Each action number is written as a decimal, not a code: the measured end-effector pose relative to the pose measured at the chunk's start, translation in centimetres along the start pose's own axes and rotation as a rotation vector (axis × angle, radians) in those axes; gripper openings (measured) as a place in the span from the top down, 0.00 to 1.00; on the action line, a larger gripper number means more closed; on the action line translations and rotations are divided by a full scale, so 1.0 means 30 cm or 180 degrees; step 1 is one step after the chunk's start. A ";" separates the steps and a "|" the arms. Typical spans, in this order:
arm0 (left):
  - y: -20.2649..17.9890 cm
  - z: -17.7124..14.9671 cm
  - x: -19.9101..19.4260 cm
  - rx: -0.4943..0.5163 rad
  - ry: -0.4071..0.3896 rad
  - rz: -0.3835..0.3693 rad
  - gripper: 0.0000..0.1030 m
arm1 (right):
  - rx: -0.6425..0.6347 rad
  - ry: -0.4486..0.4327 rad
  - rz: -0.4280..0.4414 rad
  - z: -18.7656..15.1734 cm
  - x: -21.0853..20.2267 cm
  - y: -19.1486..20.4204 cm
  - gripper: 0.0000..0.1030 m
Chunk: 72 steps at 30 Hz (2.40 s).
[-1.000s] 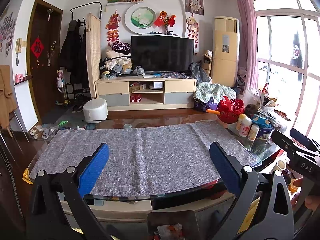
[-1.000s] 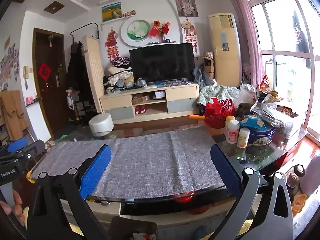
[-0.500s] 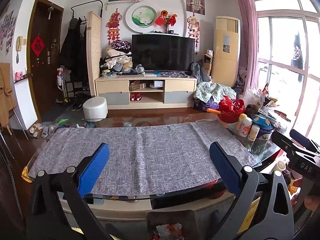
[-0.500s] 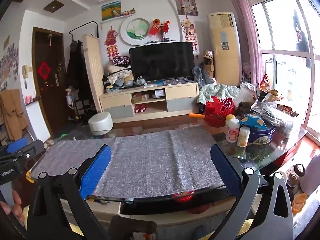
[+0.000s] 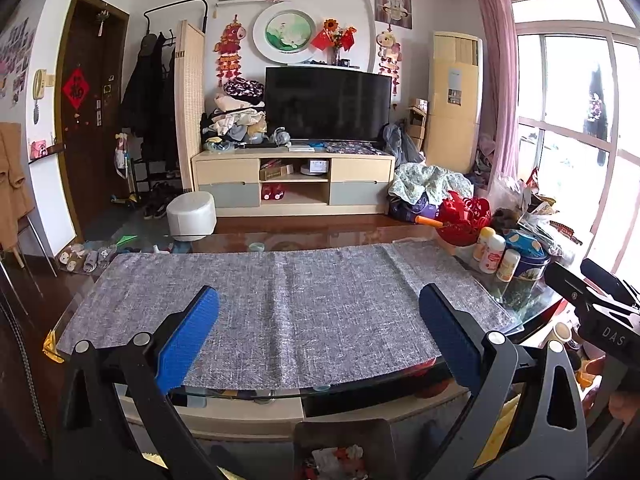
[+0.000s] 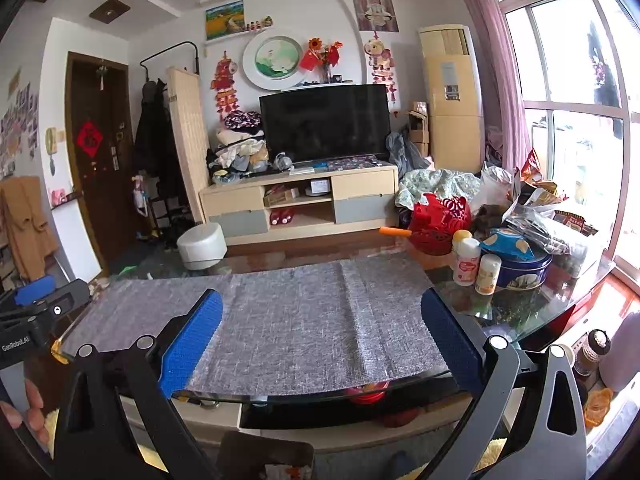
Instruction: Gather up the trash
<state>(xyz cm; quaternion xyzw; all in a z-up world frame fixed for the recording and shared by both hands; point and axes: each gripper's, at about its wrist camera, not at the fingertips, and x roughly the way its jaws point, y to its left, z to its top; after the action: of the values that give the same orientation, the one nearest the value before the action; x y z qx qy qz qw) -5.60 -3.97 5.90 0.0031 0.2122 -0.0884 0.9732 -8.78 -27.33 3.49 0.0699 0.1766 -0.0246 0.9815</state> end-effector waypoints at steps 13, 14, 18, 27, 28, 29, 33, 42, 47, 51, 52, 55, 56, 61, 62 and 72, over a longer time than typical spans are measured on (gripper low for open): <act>0.008 0.000 0.003 -0.0028 0.0019 0.0027 0.08 | -0.0026 0.0034 0.0019 -0.004 0.014 0.007 0.03; 0.009 0.000 0.003 -0.0032 0.0023 0.0034 0.08 | -0.0026 0.0038 0.0021 -0.004 0.017 0.005 0.03; 0.010 -0.001 -0.002 -0.0015 0.0025 0.0053 0.08 | -0.0026 0.0063 0.0036 -0.004 0.025 0.005 0.03; 0.022 -0.002 -0.003 -0.0024 0.0021 0.0081 0.08 | -0.0073 0.0079 0.0069 -0.003 0.021 0.027 0.03; 0.023 -0.002 -0.005 -0.0027 0.0017 0.0086 0.08 | -0.0075 0.0080 0.0070 -0.003 0.021 0.028 0.03; 0.024 -0.002 -0.007 -0.0029 0.0012 0.0090 0.08 | -0.0075 0.0079 0.0068 -0.002 0.022 0.029 0.03; 0.031 -0.003 -0.008 -0.0047 0.0016 0.0114 0.08 | -0.0098 0.0072 0.0083 0.005 0.021 0.036 0.03; 0.049 0.001 -0.023 -0.0058 -0.0027 0.0194 0.08 | -0.0150 0.0040 0.0132 0.020 0.004 0.052 0.03; 0.055 0.001 -0.023 -0.0105 -0.0012 0.0243 0.08 | -0.0197 0.0024 0.0149 0.034 0.004 0.064 0.03; 0.059 0.004 -0.018 -0.0137 0.0025 0.0247 0.08 | -0.0216 0.0046 0.0177 0.035 0.012 0.072 0.03; 0.061 0.005 -0.015 -0.0153 0.0037 0.0243 0.08 | -0.0216 0.0051 0.0178 0.034 0.012 0.074 0.03; 0.066 0.004 -0.010 -0.0171 0.0062 0.0267 0.08 | -0.0207 0.0072 0.0182 0.036 0.021 0.071 0.03; 0.067 0.004 -0.010 -0.0174 0.0065 0.0270 0.08 | -0.0202 0.0074 0.0183 0.037 0.024 0.070 0.03; 0.075 0.008 -0.010 -0.0217 0.0071 0.0226 0.08 | -0.0210 0.0057 0.0186 0.045 0.026 0.070 0.03; 0.074 0.009 -0.011 -0.0212 0.0067 0.0231 0.08 | -0.0208 0.0058 0.0189 0.046 0.028 0.071 0.03; 0.083 0.013 -0.013 -0.0250 0.0052 0.0253 0.08 | -0.0244 0.0083 0.0215 0.043 0.035 0.092 0.03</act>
<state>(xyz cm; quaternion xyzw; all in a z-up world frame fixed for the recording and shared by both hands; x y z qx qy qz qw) -5.35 -1.46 6.34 -0.0258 0.2232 -0.0412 0.9736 -7.14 -24.82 4.67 0.0385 0.1878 0.0162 0.9813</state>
